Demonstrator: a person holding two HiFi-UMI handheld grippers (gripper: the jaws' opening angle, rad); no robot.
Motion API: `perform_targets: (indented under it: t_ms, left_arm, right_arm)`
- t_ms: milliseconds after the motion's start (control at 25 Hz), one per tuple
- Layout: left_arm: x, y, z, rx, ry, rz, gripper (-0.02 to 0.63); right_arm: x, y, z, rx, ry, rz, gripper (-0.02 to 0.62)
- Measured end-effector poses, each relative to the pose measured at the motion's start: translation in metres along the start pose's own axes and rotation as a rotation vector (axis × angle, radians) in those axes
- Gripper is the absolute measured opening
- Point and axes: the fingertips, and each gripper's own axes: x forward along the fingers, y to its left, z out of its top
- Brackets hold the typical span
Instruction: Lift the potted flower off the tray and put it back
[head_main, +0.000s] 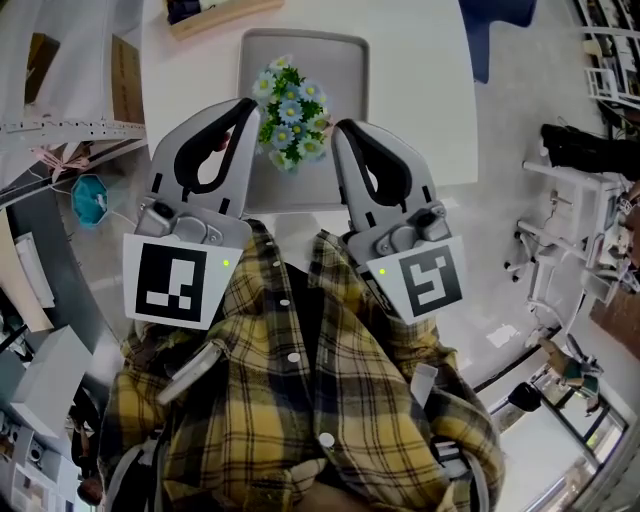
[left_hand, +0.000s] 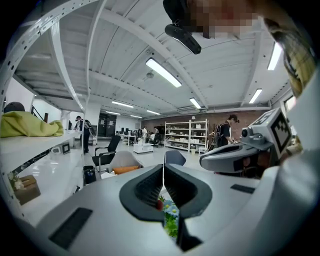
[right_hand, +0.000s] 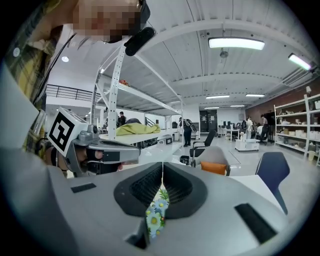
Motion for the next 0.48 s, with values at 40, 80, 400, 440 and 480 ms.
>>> perform_targets:
  t_ms: [40,80,400,440,480]
  left_arm:
    - [0.001,0.001,-0.003,0.0,0.006,0.0,0.011]
    - [0.001,0.001,-0.006,0.0,0.011,-0.002,0.011]
    - [0.004,-0.001,-0.034,-0.016,0.064,-0.044,0.014]
    - [0.004,-0.001,-0.038,-0.02,0.069,-0.05,0.034]
    - [0.004,-0.001,-0.041,-0.025,0.071,-0.053,0.055]
  right_arm:
    - [0.001,0.001,-0.004,0.005,0.008,0.008,-0.002]
    - [0.001,0.002,-0.008,0.01,0.019,0.016,0.0]
    - [0.0,0.002,-0.038,0.066,0.073,0.052,0.026]
    - [0.0,0.004,-0.042,0.074,0.092,0.067,0.062]
    - [0.0,0.004,-0.046,0.075,0.106,0.079,0.067]
